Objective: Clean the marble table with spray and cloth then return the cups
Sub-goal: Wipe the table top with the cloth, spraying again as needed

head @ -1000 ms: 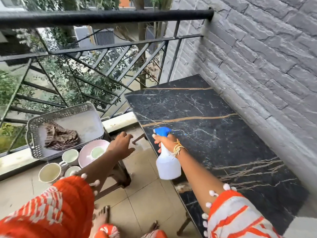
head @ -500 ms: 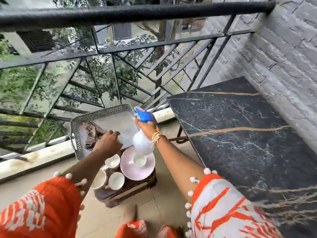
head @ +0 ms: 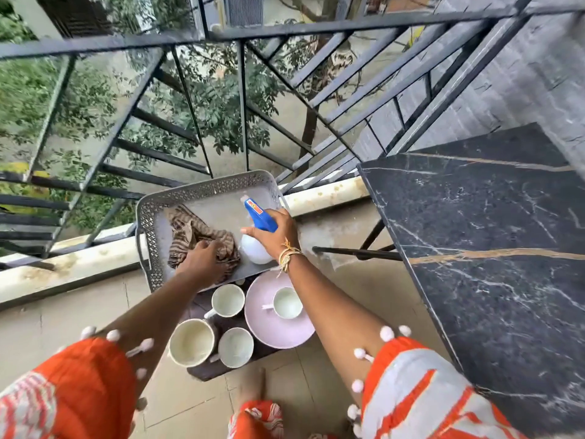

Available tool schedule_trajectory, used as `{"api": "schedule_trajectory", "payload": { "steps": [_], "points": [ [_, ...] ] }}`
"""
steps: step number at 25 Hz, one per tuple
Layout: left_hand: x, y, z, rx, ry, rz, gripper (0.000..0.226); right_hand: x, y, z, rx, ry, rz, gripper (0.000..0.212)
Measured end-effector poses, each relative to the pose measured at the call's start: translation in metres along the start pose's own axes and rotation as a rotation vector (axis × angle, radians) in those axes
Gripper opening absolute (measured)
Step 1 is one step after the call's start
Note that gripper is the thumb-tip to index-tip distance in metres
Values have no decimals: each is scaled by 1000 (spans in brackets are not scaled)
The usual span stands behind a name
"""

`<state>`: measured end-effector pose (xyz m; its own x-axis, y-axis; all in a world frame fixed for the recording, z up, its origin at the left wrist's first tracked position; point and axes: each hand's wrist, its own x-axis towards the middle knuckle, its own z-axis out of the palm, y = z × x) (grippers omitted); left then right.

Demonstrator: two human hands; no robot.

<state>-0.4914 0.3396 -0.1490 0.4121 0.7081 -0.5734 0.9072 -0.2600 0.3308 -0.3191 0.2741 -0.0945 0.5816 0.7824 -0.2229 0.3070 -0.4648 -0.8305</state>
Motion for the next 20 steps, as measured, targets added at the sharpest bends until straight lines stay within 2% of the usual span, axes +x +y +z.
{"api": "schedule_trajectory", "payload": {
  "steps": [2, 5, 8, 11, 12, 15, 17, 18, 20],
  "points": [
    [10, -6, 12, -37, -51, 37, 69, -2, 15, 6, -10, -13, -25, 37],
    [21, -9, 25, 5, -23, 44, 68, -8, 27, 12, -25, -38, -54, 42],
    [20, 1, 25, 100, 78, 15, 44, -12, 39, 14, -62, -16, -37, 43],
    [17, 8, 10, 18, 216, 13, 10, -17, 48, 10, -112, -22, 4, 50],
    [12, 8, 4, -53, 255, -27, 1, -21, 50, 9, -123, -20, 39, 51],
    [-9, 2, -9, -332, 363, -167, 17, -45, 35, 5, -62, 107, 222, 37],
    [-27, 0, -22, -557, 351, -232, 25, -60, 14, 6, 64, 140, 413, 28],
    [-37, 3, -31, -721, 322, -248, 27, -65, 1, 7, 166, 75, 484, 30],
    [-53, 11, -50, -1081, 264, -241, 24, -77, -26, 5, 315, -124, 451, 45]
  ]
}}
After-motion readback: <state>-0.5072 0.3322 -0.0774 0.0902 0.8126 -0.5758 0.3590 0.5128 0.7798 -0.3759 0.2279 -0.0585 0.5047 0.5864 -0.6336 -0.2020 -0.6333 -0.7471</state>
